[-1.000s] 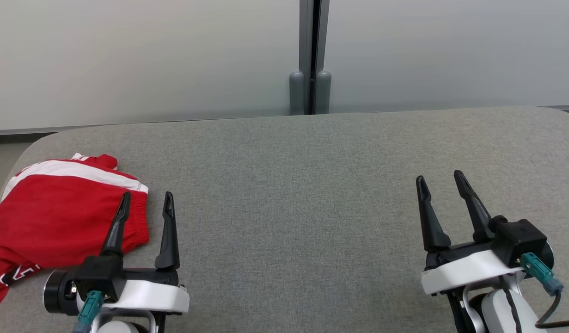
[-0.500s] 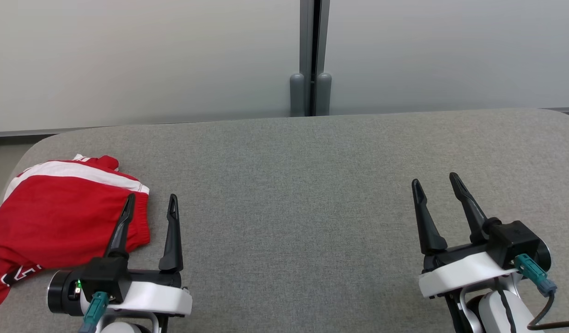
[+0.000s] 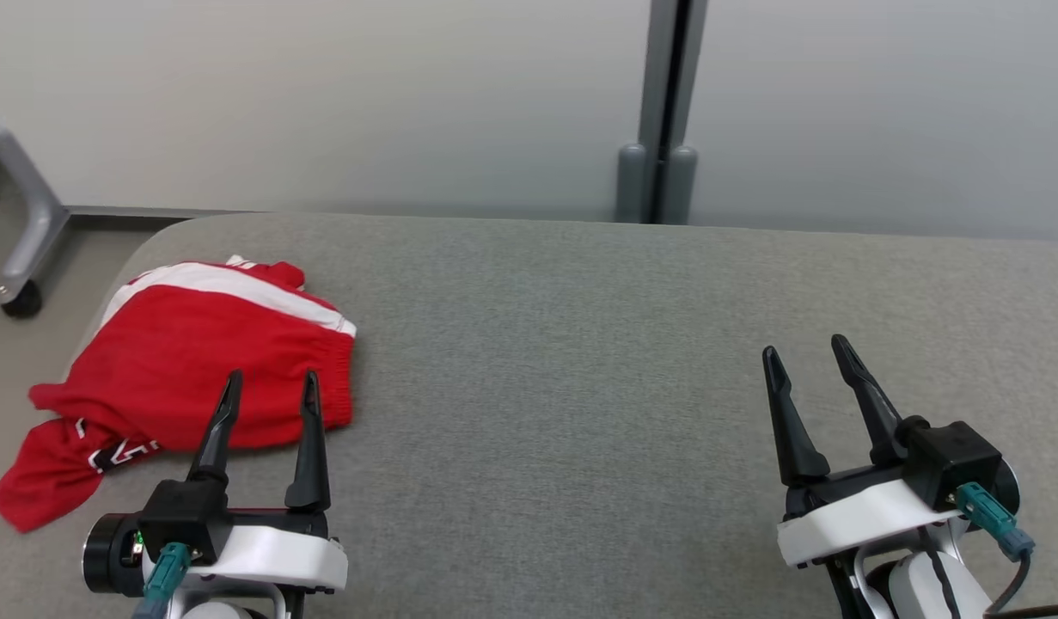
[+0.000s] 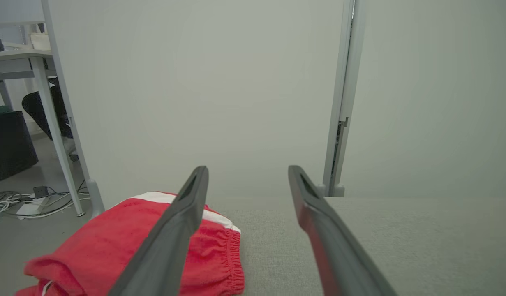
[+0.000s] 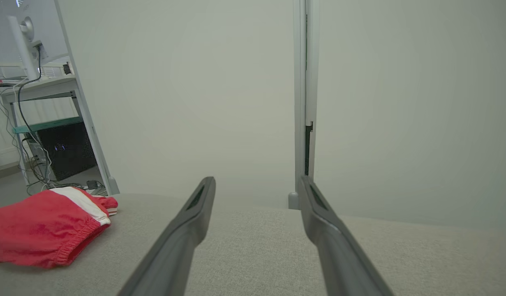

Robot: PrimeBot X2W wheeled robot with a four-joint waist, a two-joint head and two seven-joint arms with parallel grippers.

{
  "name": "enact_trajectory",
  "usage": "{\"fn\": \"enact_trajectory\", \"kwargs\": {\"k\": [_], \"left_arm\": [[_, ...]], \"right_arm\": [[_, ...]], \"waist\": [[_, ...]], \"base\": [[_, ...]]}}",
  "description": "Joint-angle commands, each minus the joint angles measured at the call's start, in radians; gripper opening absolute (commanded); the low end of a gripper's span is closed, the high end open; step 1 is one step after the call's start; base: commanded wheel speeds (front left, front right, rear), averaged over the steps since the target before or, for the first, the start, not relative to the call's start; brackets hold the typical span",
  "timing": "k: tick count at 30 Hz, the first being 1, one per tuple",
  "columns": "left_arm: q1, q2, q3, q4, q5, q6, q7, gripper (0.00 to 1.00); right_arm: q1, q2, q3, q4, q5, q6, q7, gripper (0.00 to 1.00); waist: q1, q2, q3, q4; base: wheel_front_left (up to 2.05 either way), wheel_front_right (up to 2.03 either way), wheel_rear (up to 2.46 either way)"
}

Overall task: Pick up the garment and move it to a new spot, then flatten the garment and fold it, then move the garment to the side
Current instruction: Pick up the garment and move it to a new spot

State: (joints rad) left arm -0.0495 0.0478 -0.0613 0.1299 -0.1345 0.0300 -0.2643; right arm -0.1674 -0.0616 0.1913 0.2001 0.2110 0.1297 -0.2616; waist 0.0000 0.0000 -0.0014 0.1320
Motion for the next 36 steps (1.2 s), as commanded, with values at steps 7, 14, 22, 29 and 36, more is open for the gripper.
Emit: {"fn": "enact_trajectory", "kwargs": {"k": [7, 14, 22, 29, 36], "left_arm": [[-0.002, 0.005, 0.026, 0.014, -0.007, -0.01, 0.0, 1.0], [0.006, 0.004, 0.044, 0.025, -0.009, -0.012, 0.0, 1.0], [-0.021, 0.014, 0.061, 0.049, 0.001, -0.023, 0.0, 1.0], [-0.173, 0.056, 0.064, 0.193, -0.043, -0.072, 0.123, 1.0], [-0.395, 0.094, 0.069, 0.375, -0.076, -0.086, 0.281, 1.0]], "right_arm": [[0.015, -0.008, -0.003, -0.009, 0.031, 0.002, -0.005, 1.0], [0.01, -0.004, 0.011, -0.002, 0.048, 0.002, -0.005, 1.0], [-0.005, 0.001, 0.021, -0.006, 0.061, 0.002, -0.005, 1.0], [-0.031, -0.006, 0.019, -0.016, 0.058, 0.002, -0.005, 1.0], [-0.067, -0.017, 0.022, -0.021, 0.054, 0.002, -0.005, 1.0]], "waist": [[0.0, 0.0, 0.002, 0.171], [0.0, 0.0, 0.003, 0.238], [0.0, 0.0, 0.011, 0.226], [0.0, 0.0, 0.048, 0.168], [0.0, 0.0, 0.118, 0.091]], "base": [[0.0, 0.0, 0.0], [0.0, 0.0, 0.0], [0.0, 0.0, 0.0], [0.0, 0.0, 0.0], [0.0, 0.0, 0.0]]}}
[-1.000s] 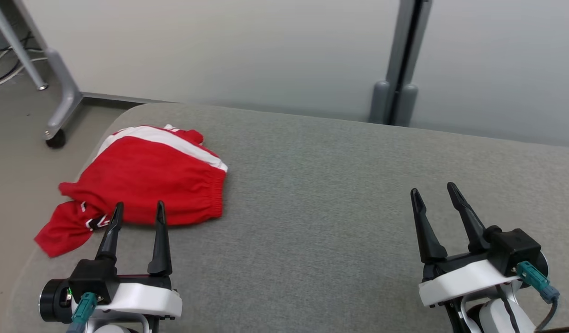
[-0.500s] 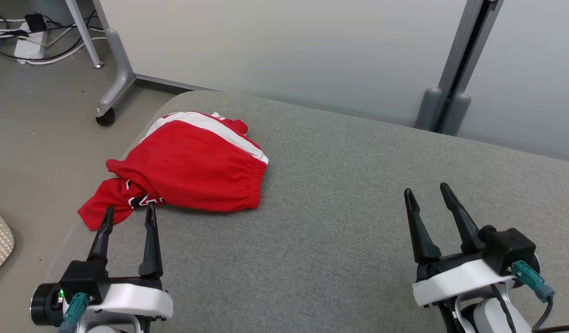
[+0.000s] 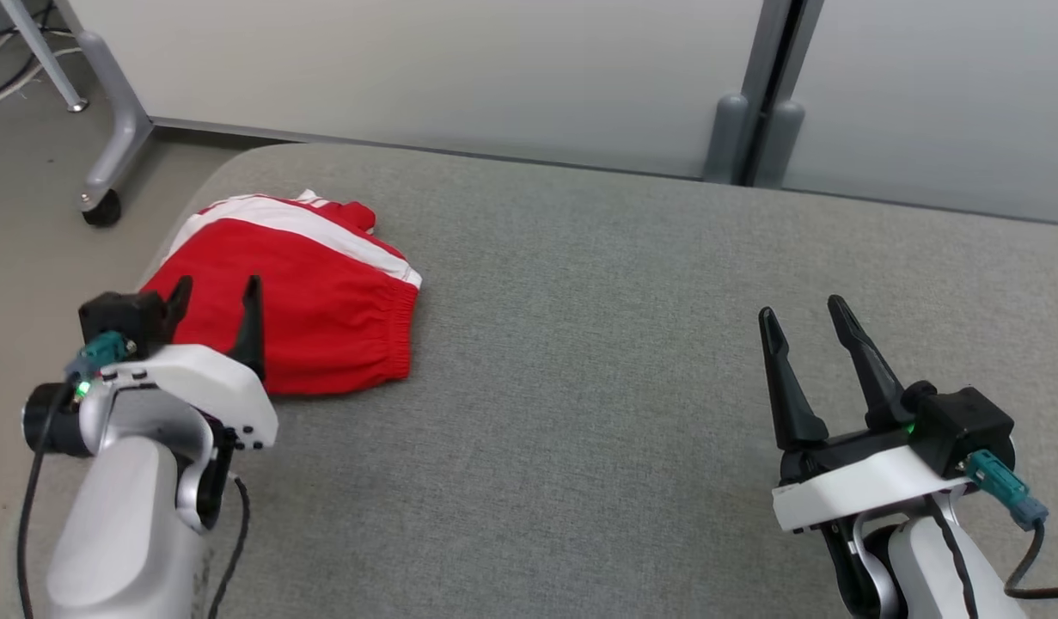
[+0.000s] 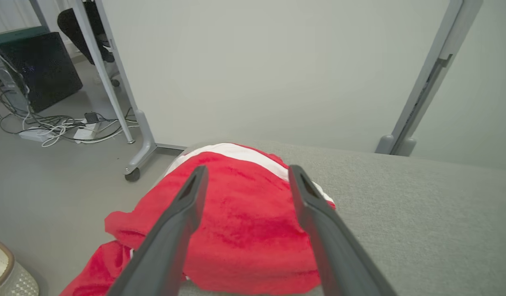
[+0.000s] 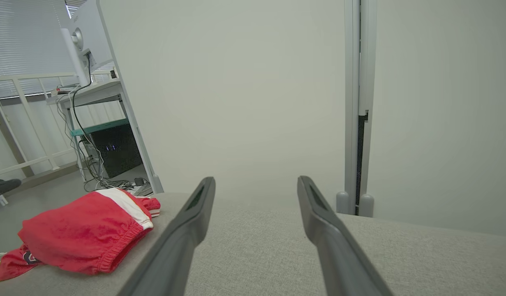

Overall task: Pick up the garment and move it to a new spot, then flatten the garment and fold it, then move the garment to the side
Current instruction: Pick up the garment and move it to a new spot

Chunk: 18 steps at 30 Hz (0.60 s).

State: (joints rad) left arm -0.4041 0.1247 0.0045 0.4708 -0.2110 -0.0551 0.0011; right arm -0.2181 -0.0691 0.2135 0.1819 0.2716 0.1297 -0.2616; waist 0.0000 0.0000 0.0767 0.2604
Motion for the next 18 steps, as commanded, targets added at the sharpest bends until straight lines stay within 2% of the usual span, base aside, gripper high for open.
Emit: {"fn": "enact_trajectory", "kwargs": {"k": [1, 5, 6, 11, 16, 17, 18], "left_arm": [[-0.072, 0.024, 0.001, 0.072, 0.004, 0.0, 0.031, 1.0], [-0.176, 0.057, 0.008, 0.247, -0.011, -0.013, 0.065, 1.0], [-0.176, 0.057, 0.008, 0.247, -0.011, -0.013, 0.065, 1.0], [-0.249, 0.073, -0.01, 0.464, -0.03, -0.041, 0.128, 1.0], [-0.285, 0.08, -0.018, 0.589, -0.043, -0.055, 0.107, 1.0], [-0.289, 0.081, -0.021, 0.607, -0.045, -0.057, 0.099, 0.93], [-0.296, 0.082, -0.025, 0.625, -0.046, -0.057, 0.091, 0.38]], "right_arm": [[-0.022, -0.013, 0.002, -0.003, -0.007, 0.002, -0.005, 1.0], [-0.055, -0.022, 0.015, -0.008, -0.007, 0.002, -0.005, 1.0], [-0.055, -0.022, 0.015, -0.008, -0.007, 0.002, -0.005, 1.0], [-0.08, -0.027, 0.016, -0.01, -0.001, 0.002, -0.005, 1.0], [-0.089, -0.028, 0.012, -0.013, 0.0, 0.002, -0.005, 1.0], [-0.09, -0.028, 0.011, -0.012, 0.0, 0.002, -0.005, 1.0], [-0.091, -0.028, 0.01, -0.011, 0.0, 0.002, -0.005, 1.0]], "waist": [[0.0, 0.0, 0.052, -0.048], [0.0, 0.0, 0.106, -0.093], [0.0, 0.0, 0.106, -0.093], [0.0, 0.0, 0.145, -0.134], [0.0, 0.0, 0.16, -0.154], [0.0, 0.0, 0.16, -0.156], [0.0, 0.0, 0.16, -0.158]], "base": [[0.0, 0.0, 0.0], [0.0, 0.0, 0.0], [0.0, 0.0, 0.0], [0.0, 0.0, 0.0], [0.0, 0.0, 0.0], [0.0, 0.0, 0.0], [0.0, 0.0, 0.0]]}}
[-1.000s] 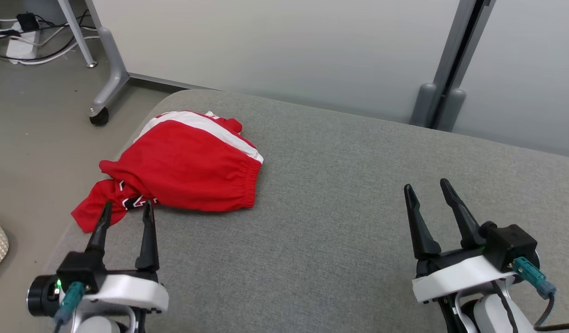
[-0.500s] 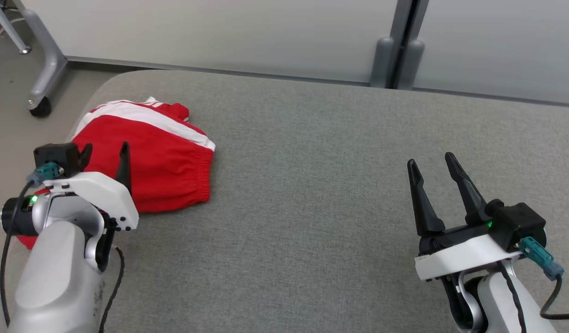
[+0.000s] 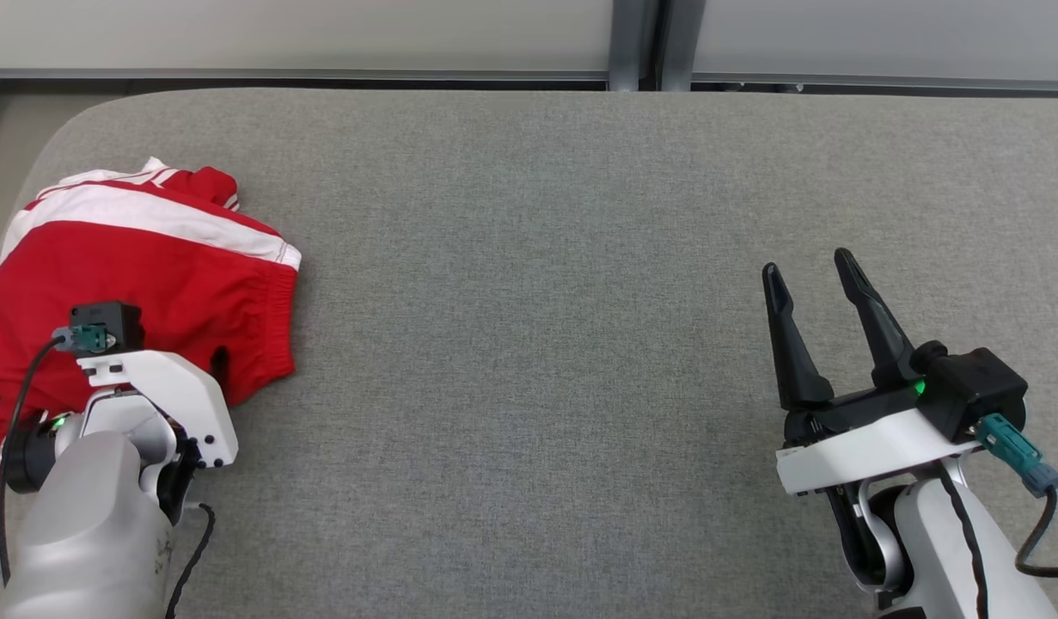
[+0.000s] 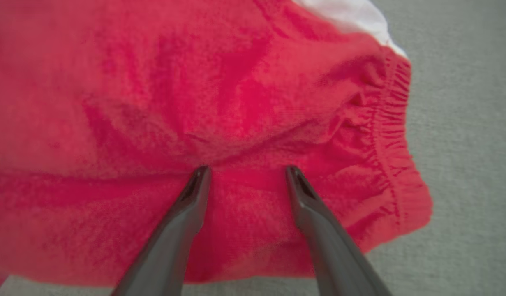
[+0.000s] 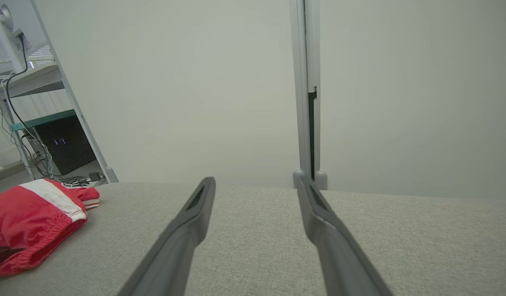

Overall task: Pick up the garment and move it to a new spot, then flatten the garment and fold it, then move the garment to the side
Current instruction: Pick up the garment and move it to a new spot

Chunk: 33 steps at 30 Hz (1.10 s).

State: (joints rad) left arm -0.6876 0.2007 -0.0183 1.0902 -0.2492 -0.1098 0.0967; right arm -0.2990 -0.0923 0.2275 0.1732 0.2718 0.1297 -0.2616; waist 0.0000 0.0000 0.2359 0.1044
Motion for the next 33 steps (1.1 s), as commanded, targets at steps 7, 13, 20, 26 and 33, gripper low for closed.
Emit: {"fn": "enact_trajectory", "kwargs": {"k": [7, 13, 20, 26, 33], "left_arm": [[-0.056, 0.01, -0.026, 0.091, -0.025, -0.017, -0.025, 0.0], [-0.069, 0.012, -0.051, 0.119, -0.037, -0.021, -0.08, 0.0], [-0.062, 0.011, -0.107, 0.106, -0.041, -0.02, -0.159, 0.0], [-0.05, 0.012, -0.151, 0.085, -0.053, -0.02, -0.207, 0.0], [-0.034, -0.024, -0.184, 0.073, -0.103, -0.02, -0.186, 1.0]], "right_arm": [[-0.019, -0.003, 0.0, 0.008, -0.001, 0.002, -0.005, 1.0], [-0.016, -0.006, -0.006, 0.012, -0.003, 0.002, -0.005, 1.0], [0.012, 0.006, -0.008, 0.016, 0.005, 0.002, -0.005, 1.0], [0.039, 0.015, -0.01, 0.02, 0.011, 0.002, -0.005, 1.0], [0.046, 0.016, -0.005, 0.019, 0.01, 0.002, -0.005, 1.0]], "waist": [[0.0, 0.0, 0.005, -0.002], [0.0, 0.0, -0.01, 0.004], [0.0, 0.0, -0.066, 0.006], [0.0, 0.0, -0.111, 0.005], [0.0, 0.0, -0.119, -0.003]], "base": [[0.0, 0.0, 0.0], [0.0, 0.0, 0.0], [0.0, 0.0, 0.0], [0.0, 0.0, 0.0], [0.0, 0.0, 0.0]]}}
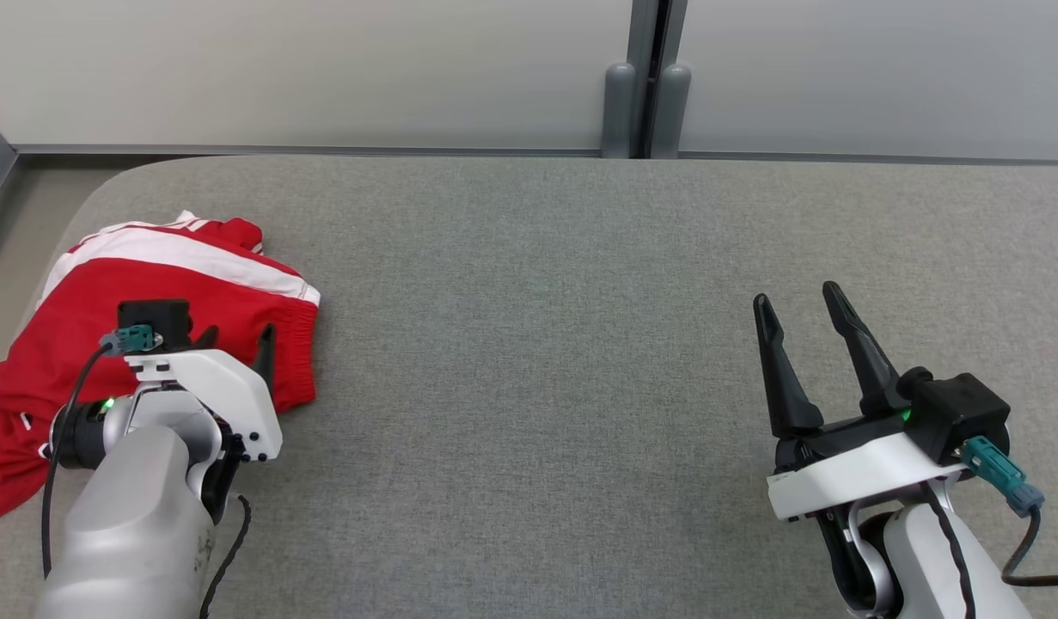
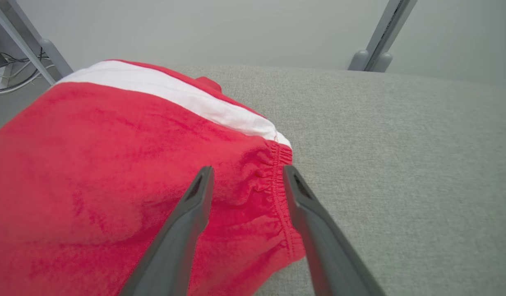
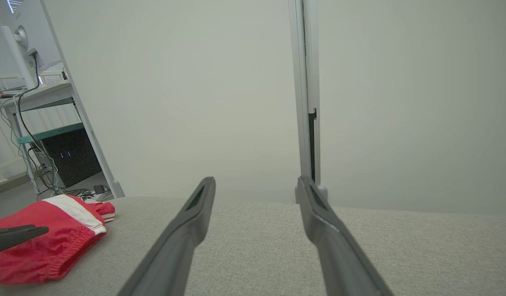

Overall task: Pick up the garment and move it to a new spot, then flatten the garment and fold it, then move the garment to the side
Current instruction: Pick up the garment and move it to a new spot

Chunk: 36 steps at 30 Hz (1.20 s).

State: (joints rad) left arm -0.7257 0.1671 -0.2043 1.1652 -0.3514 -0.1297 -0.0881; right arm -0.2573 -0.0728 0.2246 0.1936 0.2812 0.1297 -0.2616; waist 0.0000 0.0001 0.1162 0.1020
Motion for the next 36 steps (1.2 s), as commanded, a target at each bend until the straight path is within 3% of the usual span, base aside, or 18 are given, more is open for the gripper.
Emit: {"fn": "enact_trajectory", "kwargs": {"k": [1, 16, 17, 18, 19, 30, 36], "left_arm": [[0.004, 0.007, 0.0, -0.005, -0.008, -0.001, -0.001, 1.0], [0.021, 0.001, -0.051, 0.06, -0.126, -0.001, 0.179, 1.0], [0.024, 0.004, -0.056, 0.064, -0.127, -0.001, 0.182, 0.48], [0.025, 0.007, -0.059, 0.065, -0.13, -0.001, 0.179, 0.06], [0.025, 0.011, -0.061, 0.065, -0.133, -0.001, 0.175, 0.0], [-0.038, 0.035, -0.107, -0.002, -0.097, 0.008, 0.022, 0.0], [-0.101, 0.057, -0.149, -0.108, -0.046, 0.04, -0.03, 0.0]], "right_arm": [[0.003, -0.004, 0.0, -0.002, -0.001, 0.002, -0.005, 1.0], [-0.041, -0.015, -0.001, -0.013, -0.006, 0.002, -0.005, 1.0], [-0.042, -0.015, -0.002, -0.013, -0.006, 0.002, -0.005, 1.0], [-0.042, -0.013, -0.004, -0.013, -0.006, 0.002, -0.005, 1.0], [-0.04, -0.013, -0.005, -0.013, -0.006, 0.002, -0.005, 1.0], [-0.015, 0.001, -0.015, -0.003, 0.004, 0.002, -0.005, 1.0], [0.003, 0.01, -0.02, -0.004, 0.011, 0.002, -0.005, 1.0]], "waist": [[0.0, -0.0001, 0.003, -0.003], [0.0, -0.0001, 0.081, -0.068], [0.0, -0.0001, 0.082, -0.07], [0.0, -0.0001, 0.082, -0.071], [0.0, -0.0001, 0.081, -0.072], [0.0, -0.0001, 0.023, -0.063], [0.0, -0.0001, -0.019, -0.07]], "base": [[0.0, 0.0, 0.0], [0.0, 0.0, 0.0], [0.0, 0.0, 0.0], [0.0, 0.0, 0.0], [0.0, 0.0, 0.0], [0.0, 0.0, 0.0], [0.0, 0.0, 0.0]]}}
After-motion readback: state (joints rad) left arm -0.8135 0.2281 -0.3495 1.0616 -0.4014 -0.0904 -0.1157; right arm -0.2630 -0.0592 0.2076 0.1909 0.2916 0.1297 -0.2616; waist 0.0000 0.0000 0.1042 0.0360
